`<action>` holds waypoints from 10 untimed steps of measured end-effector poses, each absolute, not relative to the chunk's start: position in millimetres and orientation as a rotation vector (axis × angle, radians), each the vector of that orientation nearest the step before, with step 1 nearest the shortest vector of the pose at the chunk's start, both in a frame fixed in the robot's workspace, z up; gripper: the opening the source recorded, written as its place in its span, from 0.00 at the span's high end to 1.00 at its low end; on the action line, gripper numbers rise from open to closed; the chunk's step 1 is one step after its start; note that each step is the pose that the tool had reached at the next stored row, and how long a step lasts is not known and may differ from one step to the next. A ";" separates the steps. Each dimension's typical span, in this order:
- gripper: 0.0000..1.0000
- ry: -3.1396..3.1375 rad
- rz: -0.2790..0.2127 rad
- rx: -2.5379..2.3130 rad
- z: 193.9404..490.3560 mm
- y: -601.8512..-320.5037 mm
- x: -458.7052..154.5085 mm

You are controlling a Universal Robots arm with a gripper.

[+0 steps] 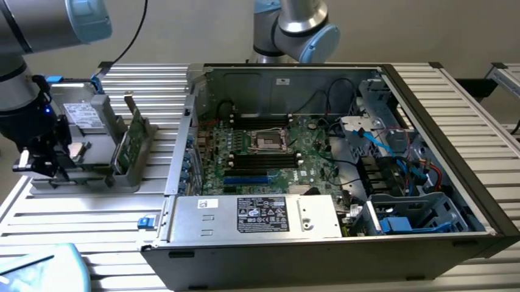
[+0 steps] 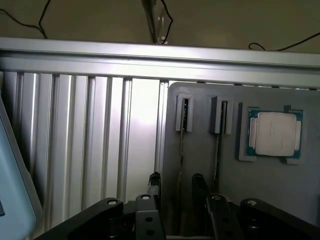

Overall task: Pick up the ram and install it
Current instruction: 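Pick up the ram and move it above insertion slot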

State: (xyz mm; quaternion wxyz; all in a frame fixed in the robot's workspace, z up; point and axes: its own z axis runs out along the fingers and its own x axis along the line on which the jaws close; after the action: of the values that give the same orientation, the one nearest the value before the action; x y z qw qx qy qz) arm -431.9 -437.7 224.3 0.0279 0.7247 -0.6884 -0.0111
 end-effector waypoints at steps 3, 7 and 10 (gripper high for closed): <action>0.61 -2.125 -0.034 2.237 221.0 -438.6 -430.1; 0.61 -2.125 -0.034 2.237 215.3 -438.9 -427.0; 0.61 -2.125 -0.034 2.237 210.6 -438.9 -426.2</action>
State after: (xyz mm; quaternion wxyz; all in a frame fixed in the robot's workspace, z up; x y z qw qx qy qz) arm -426.2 -438.9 210.6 0.0278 0.7246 -0.6885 -0.0111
